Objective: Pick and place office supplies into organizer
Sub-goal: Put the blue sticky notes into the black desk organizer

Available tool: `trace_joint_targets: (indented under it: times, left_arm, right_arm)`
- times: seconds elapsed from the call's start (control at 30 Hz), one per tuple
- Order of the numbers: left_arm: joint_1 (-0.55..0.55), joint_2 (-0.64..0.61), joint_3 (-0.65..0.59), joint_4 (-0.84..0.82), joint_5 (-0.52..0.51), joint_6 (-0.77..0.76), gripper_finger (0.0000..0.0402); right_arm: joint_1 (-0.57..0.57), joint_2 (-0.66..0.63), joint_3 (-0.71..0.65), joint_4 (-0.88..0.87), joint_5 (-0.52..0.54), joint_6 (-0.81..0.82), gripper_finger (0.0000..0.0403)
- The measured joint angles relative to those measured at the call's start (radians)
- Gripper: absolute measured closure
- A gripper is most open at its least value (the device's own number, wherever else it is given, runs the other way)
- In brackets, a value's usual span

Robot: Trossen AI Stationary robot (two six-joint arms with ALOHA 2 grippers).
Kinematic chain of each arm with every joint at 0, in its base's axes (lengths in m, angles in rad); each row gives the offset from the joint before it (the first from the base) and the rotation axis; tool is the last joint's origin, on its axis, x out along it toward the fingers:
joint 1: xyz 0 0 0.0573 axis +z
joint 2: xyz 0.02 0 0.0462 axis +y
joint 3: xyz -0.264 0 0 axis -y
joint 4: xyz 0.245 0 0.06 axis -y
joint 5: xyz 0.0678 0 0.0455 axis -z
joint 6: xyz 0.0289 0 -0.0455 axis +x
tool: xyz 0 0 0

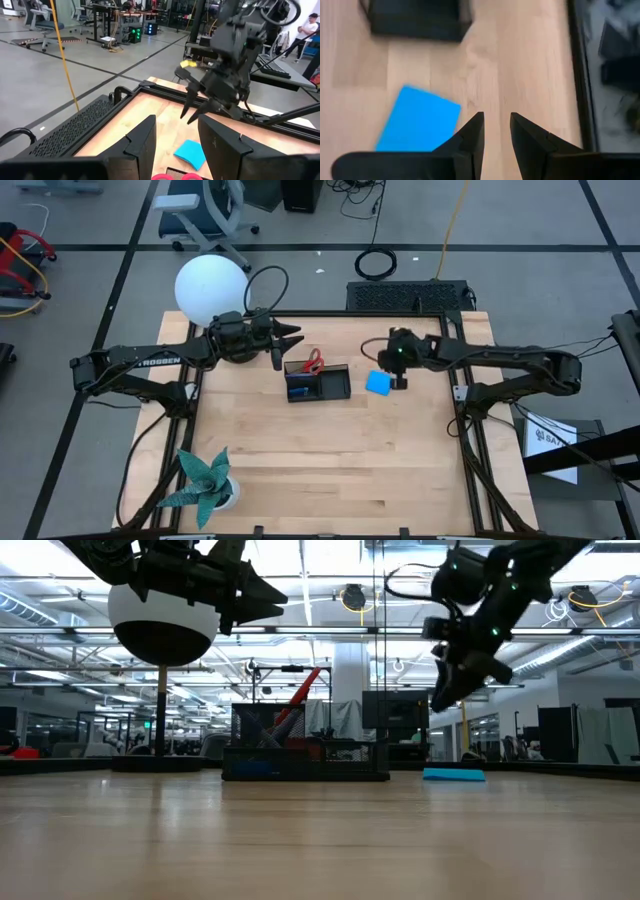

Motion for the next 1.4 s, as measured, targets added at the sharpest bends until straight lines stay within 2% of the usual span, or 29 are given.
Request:
trace_joint_targets:
  times: [0.1,0.2,0.53,0.63,0.8,0.93,1.1,1.3,1.4]
  left_arm:
    - [0.0,0.0,0.0,-0.007,0.0,0.0,0.025]
    - [0.0,0.0,0.0,-0.017,-0.006,0.004,0.025]
    - [0.0,0.0,0.0,-0.026,-0.026,0.006,0.025]
    - [0.0,0.0,0.0,-0.028,-0.033,0.007,0.025]
    - [0.0,0.0,0.0,-0.029,-0.069,0.006,0.025]
    - [0.0,0.0,-0.001,-0.042,-0.069,0.006,0.025]
    - [0.0,0.0,-0.001,-0.043,-0.069,0.005,0.025]
    - [0.0,0.0,-0.001,-0.043,-0.069,0.005,0.025]
    - [0.0,0.0,-0.001,-0.043,-0.073,0.005,0.025]
  right_arm:
    - [0.0,0.0,-0.053,0.002,-0.02,-0.149,0.0318]
    - [0.0,0.0,-0.087,0.057,-0.016,-0.229,0.0318]
    - [0.086,0.0,-0.16,0.037,0.02,-0.264,0.0312]
    - [0.134,0.0,-0.16,0.033,0.062,-0.25,0.0284]
    - [0.203,0.0,-0.16,0.001,0.068,-0.251,0.0211]
    - [0.25,0.0,-0.166,-0.029,0.136,-0.239,0.0165]
    - [0.294,0.0,-0.258,0.104,0.265,-0.287,0.0148]
    - [0.326,0.0,-0.409,0.339,0.408,-0.388,0.0155]
    - [0.333,0.0,-0.469,0.458,0.43,-0.412,0.016]
